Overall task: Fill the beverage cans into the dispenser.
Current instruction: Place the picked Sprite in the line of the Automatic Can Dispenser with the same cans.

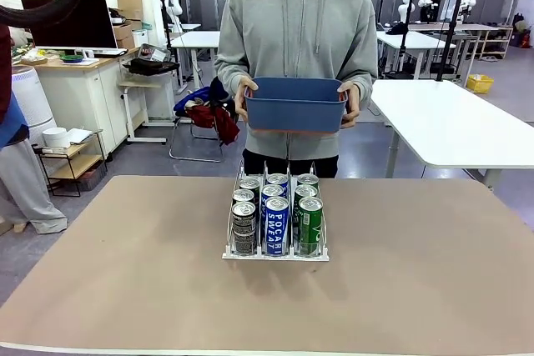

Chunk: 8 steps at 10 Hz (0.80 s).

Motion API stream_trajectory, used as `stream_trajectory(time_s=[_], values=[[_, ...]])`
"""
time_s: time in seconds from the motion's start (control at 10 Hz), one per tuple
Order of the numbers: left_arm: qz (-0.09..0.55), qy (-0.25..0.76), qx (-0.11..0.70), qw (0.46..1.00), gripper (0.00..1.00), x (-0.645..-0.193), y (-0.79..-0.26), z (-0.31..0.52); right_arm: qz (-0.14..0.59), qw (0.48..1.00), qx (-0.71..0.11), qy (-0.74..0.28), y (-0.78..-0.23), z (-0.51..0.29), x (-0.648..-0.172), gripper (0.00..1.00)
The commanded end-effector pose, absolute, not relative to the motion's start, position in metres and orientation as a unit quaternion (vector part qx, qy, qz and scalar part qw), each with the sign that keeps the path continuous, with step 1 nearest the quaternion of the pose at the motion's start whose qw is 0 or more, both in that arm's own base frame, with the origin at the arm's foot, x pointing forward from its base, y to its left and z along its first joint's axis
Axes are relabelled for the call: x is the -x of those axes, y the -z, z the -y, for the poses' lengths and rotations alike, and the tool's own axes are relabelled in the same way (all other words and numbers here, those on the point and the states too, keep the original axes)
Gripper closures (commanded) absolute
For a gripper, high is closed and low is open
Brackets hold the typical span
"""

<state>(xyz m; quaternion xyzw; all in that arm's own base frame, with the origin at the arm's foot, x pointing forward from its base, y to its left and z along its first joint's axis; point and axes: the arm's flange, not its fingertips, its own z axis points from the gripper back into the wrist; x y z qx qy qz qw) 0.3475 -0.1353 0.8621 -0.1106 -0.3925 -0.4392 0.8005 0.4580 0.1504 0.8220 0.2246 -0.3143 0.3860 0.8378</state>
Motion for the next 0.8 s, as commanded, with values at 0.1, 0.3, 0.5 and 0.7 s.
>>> stream_trajectory(time_s=[0.1,0.3,0.5,0.7], values=[[0.392,0.44,0.116,0.8,0.0,-0.345,-0.8599,0.1326,0.311,0.844,-0.215,-0.381,-0.8226,-0.149,-0.4565,0.0],[0.392,0.44,0.116,0.8,0.0,-0.345,-0.8599,0.1326,0.311,0.844,-0.215,-0.381,-0.8226,-0.149,-0.4565,0.0],[0.392,0.44,0.116,0.8,0.0,-0.345,-0.8599,0.1326,0.311,0.844,-0.215,-0.381,-0.8226,-0.149,-0.4565,0.0],[0.392,0.44,0.116,0.8,0.0,-0.345,-0.8599,0.1326,0.311,0.844,-0.215,-0.381,-0.8226,-0.149,-0.4565,0.0]])
